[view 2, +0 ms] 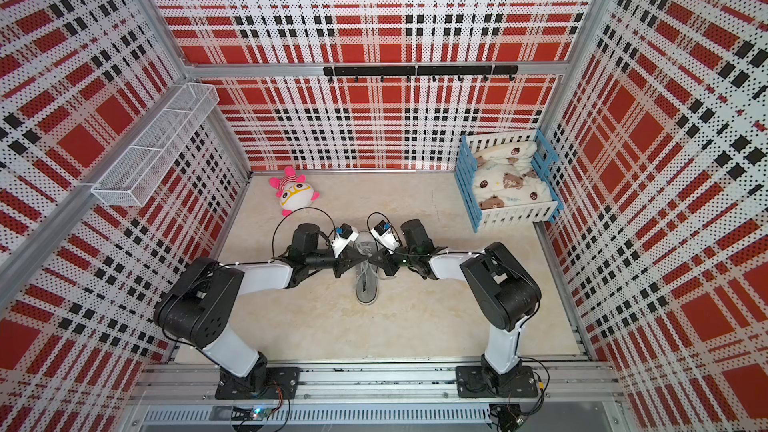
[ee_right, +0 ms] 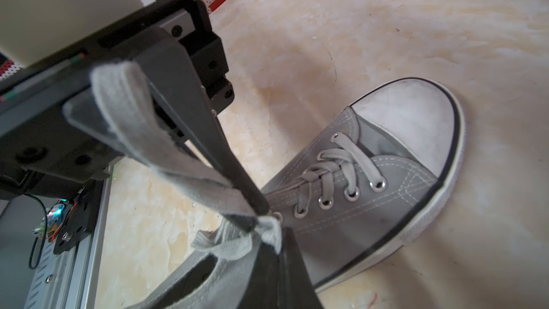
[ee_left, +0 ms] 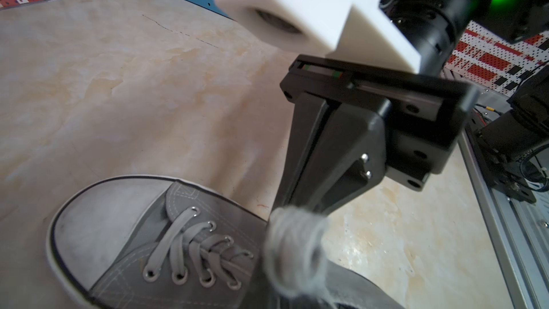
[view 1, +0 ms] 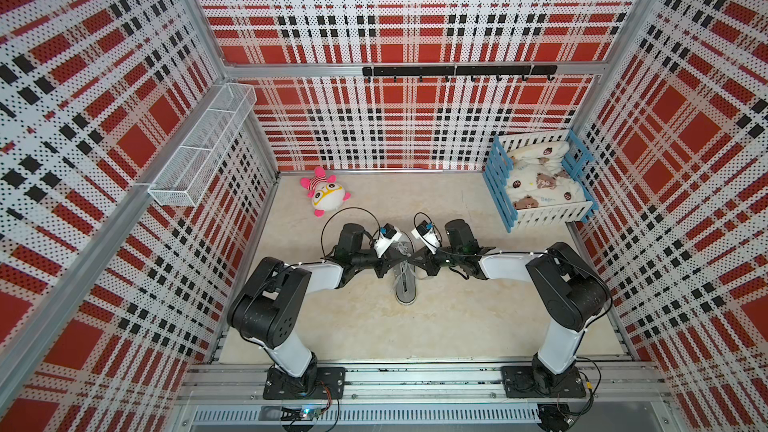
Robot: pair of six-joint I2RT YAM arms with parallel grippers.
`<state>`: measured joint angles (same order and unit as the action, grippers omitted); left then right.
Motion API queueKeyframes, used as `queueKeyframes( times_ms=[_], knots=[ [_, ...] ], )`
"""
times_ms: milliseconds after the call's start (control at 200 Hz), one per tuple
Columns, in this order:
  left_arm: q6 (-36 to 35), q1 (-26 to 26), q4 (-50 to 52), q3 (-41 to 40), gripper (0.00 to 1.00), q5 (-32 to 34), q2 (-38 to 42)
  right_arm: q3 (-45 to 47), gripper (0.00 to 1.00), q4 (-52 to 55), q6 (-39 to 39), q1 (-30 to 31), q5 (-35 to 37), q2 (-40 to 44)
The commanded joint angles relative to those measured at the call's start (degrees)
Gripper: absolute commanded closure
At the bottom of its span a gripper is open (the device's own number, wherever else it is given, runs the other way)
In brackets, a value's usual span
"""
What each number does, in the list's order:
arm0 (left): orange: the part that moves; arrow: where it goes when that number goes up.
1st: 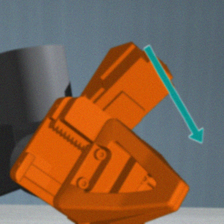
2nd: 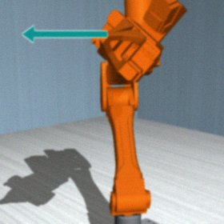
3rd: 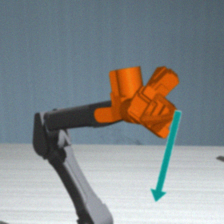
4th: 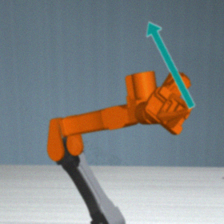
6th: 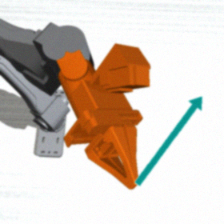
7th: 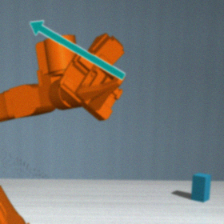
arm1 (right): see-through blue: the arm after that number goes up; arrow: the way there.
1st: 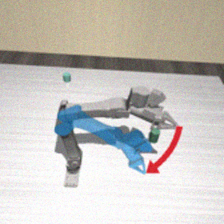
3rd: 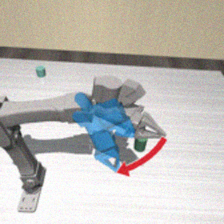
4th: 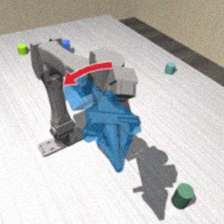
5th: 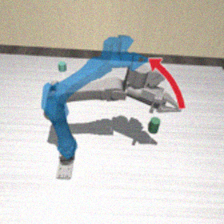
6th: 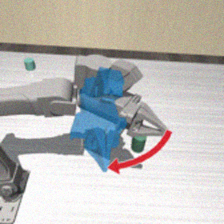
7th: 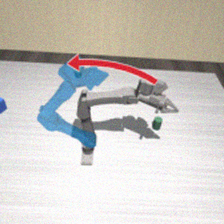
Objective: Tie the shoes
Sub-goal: Cross the shoelace with the shoelace.
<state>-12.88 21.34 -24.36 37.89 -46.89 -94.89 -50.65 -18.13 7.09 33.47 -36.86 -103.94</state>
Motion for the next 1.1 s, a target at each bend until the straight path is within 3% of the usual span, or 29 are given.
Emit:
queueKeyframes(
  times_ms=[0, 461, 757, 1097],
  knots=[
    [0.32, 0.38, -0.65, 1.05, 1.00, -1.35, 0.05, 1.25, 1.00, -2.96, 4.25, 0.80, 6.83, 1.04],
    [0.93, 1.15, -0.43, 1.22, 1.00, -0.65, -0.16, 4.06, 1.00, -7.44, 18.23, 6.14, 26.21, 6.42],
    [0.86, 1.07, -0.43, 1.23, 1.00, -0.81, -0.10, 4.95, 1.00, 0.13, 7.58, 4.28, 18.28, 9.53],
    [0.37, 0.96, -0.29, 1.04, 1.00, -1.22, 0.13, 9.03, 0.60, 4.63, 0.46, 2.03, 10.82, 12.77]
  ],
)
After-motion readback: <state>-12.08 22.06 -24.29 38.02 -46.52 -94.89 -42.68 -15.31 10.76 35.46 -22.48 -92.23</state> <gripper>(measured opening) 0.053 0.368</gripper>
